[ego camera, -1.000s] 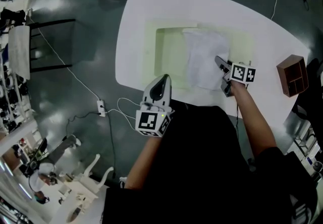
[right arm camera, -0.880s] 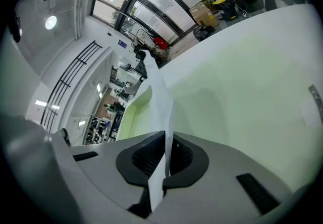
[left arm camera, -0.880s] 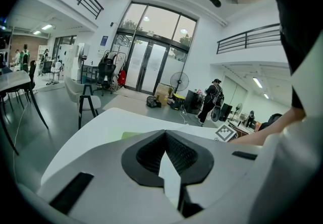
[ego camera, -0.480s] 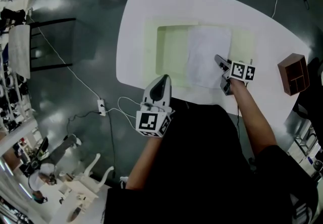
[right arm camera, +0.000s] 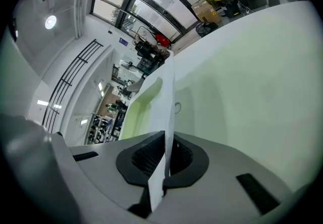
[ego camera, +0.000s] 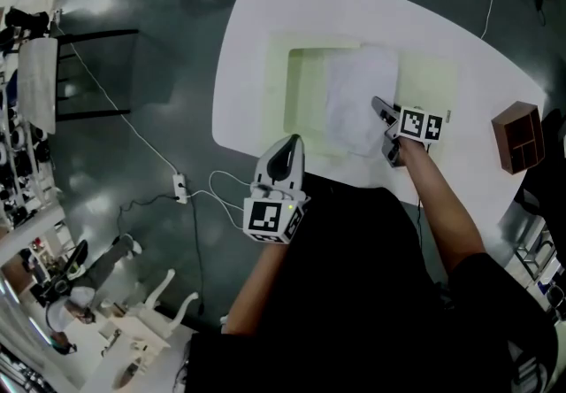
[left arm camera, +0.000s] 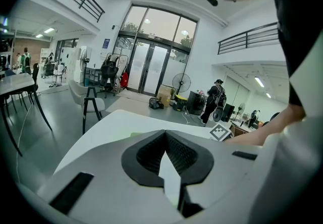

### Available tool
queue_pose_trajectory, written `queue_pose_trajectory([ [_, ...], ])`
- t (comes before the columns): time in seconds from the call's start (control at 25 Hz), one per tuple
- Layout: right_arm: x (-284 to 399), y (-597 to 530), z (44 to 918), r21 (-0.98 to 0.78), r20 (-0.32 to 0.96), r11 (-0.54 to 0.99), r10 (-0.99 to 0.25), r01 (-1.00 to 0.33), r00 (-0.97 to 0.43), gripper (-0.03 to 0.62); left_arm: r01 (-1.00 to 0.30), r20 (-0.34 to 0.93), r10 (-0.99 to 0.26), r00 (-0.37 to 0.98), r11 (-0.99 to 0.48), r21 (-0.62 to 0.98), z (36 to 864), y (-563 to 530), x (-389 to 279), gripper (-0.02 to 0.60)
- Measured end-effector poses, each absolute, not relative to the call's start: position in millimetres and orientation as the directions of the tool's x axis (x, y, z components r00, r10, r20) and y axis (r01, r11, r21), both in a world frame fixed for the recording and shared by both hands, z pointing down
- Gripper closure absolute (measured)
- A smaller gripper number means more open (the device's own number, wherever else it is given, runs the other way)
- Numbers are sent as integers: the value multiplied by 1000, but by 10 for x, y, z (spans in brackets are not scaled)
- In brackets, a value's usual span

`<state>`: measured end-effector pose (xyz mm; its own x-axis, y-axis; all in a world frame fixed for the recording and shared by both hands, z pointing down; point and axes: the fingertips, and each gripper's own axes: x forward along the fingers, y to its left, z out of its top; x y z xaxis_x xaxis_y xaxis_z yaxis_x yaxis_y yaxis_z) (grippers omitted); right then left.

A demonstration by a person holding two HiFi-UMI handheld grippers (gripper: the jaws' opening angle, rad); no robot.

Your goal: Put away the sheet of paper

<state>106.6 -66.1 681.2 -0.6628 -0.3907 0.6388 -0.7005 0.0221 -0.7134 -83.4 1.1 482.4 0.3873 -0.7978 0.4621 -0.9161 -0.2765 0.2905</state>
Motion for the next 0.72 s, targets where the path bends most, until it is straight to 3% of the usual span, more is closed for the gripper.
queue_pose_trajectory([
  [0.72,407,-795,6919,-690,677,-4,-357,-724,-643,594,-901,448,-790,418,-298,315,4827,-311,-1483,580],
])
